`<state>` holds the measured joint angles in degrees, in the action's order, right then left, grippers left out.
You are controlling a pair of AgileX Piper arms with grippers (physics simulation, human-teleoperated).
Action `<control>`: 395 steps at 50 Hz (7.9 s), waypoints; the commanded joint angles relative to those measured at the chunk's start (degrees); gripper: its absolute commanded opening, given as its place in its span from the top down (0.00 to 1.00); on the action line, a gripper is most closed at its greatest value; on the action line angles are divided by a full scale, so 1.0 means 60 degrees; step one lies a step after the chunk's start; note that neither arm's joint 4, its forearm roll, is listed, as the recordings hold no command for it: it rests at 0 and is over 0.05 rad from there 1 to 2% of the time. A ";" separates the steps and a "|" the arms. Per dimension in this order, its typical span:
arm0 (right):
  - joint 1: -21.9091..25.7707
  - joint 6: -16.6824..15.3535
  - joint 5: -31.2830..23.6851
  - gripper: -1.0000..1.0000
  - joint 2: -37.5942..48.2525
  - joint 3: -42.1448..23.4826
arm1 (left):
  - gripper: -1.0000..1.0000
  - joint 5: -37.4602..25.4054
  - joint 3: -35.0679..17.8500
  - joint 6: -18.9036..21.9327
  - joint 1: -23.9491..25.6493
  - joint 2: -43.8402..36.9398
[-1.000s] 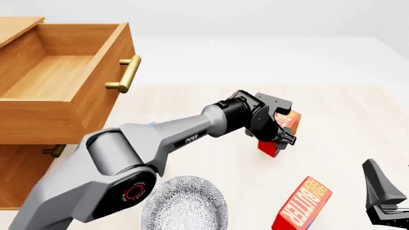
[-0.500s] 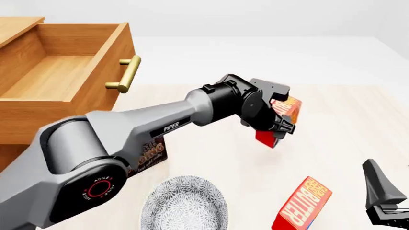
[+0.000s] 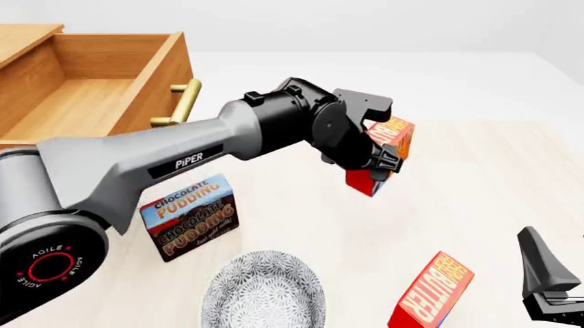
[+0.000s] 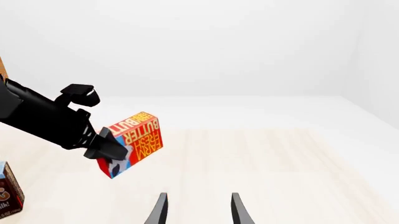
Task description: Put the butter at the front in the top drawer of the cabinet and close it.
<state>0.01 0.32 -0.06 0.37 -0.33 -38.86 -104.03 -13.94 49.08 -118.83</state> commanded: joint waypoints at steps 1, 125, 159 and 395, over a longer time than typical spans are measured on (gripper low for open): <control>0.0000 -0.0009 -0.0004 0.00 -0.0011 0.0006 | 1.00 0.0033 0.0544 0.0195 -0.0129 0.0876; -0.0001 -0.0011 -0.0004 0.00 -0.0012 0.0006 | 1.00 -0.5084 0.0214 0.2770 -0.5544 0.6525; -0.0002 -0.0011 -0.0004 0.00 -0.0012 0.0006 | 1.00 -0.5166 0.1057 0.2446 -0.6772 0.7648; -0.0002 -0.0011 -0.0004 0.00 -0.0012 0.0006 | 0.00 -0.1793 0.5416 0.1373 -0.8371 0.7548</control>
<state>0.01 0.32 -0.06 0.37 -0.33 -49.18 -70.53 -6.26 -1.70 -73.52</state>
